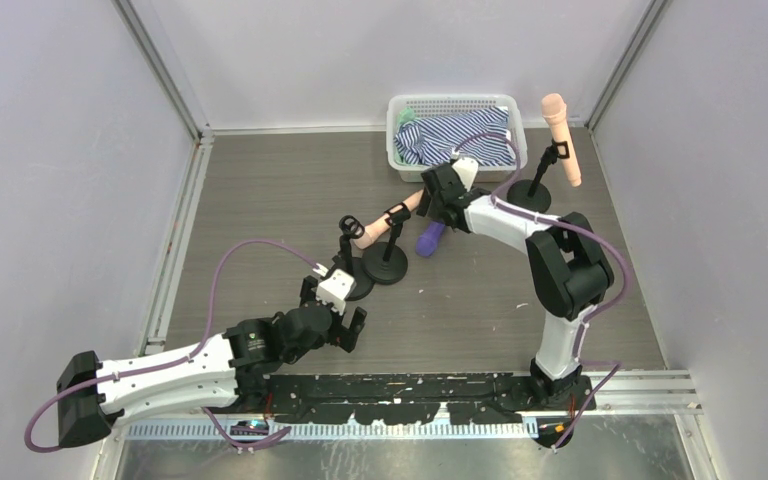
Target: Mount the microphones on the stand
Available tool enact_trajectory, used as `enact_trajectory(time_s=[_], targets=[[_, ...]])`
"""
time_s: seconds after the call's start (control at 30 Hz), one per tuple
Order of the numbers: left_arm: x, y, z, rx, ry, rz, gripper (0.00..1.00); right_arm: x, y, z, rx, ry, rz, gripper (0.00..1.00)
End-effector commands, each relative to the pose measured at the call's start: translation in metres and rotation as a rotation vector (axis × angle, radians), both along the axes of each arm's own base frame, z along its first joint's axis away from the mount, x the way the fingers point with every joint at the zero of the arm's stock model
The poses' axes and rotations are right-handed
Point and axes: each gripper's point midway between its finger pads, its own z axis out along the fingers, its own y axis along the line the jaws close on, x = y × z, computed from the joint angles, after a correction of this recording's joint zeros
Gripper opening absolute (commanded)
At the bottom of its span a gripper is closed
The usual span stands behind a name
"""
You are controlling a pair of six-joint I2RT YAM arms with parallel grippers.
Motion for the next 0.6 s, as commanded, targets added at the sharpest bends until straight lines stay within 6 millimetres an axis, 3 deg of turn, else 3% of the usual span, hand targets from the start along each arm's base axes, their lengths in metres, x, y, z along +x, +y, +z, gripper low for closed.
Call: enact_trajectory(time_s=[0.0, 0.37, 0.57], targets=[[0.002, -0.005, 0.007, -0.029, -0.015, -0.001, 0.95, 0.003, 0.004, 0.001, -0.05, 0.044, 0.035, 0.77], [0.002, -0.005, 0.007, -0.025, -0.014, -0.001, 0.95, -0.013, 0.013, -0.04, -0.053, 0.181, 0.113, 0.68], [0.002, -0.005, 0.007, -0.024, -0.015, 0.001, 0.95, -0.025, 0.011, -0.05, -0.061, 0.217, 0.145, 0.49]])
